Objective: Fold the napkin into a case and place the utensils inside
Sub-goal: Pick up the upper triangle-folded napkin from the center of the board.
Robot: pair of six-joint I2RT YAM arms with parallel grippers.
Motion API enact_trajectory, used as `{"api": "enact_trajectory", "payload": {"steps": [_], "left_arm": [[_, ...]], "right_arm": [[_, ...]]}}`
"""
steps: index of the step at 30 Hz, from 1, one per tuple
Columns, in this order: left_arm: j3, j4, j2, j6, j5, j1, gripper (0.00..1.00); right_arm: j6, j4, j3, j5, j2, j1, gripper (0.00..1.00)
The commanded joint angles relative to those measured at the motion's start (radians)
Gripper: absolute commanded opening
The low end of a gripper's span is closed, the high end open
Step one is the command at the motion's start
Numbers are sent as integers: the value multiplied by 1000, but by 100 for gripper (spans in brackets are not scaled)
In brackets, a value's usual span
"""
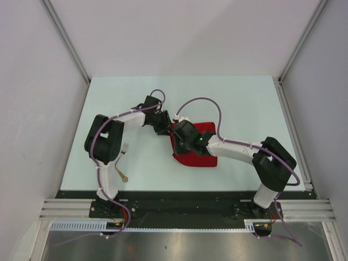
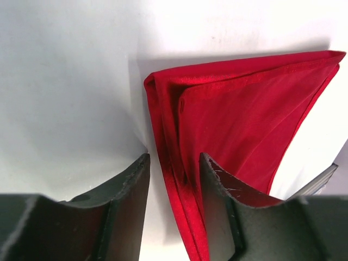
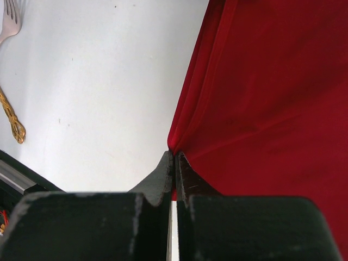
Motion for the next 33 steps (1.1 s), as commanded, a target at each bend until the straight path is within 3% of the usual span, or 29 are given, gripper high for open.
{"api": "enact_trajectory", "payload": {"steps": [1,11,21,33], "left_arm": [[34,38,21,-32,-12,-5,43],[83,38,55,-13,-29,2,28],[89,-5,-16,54,-66,9,0],[-83,-5,-319,17,-64,65,0]], "right_arm": [[7,46,0,-3,-45,-6,0],[5,47,-14,-6,-61,-10,0],[-7,27,22,-14,-47,43,0],[-22,23,219,-70,51,190,0]]}}
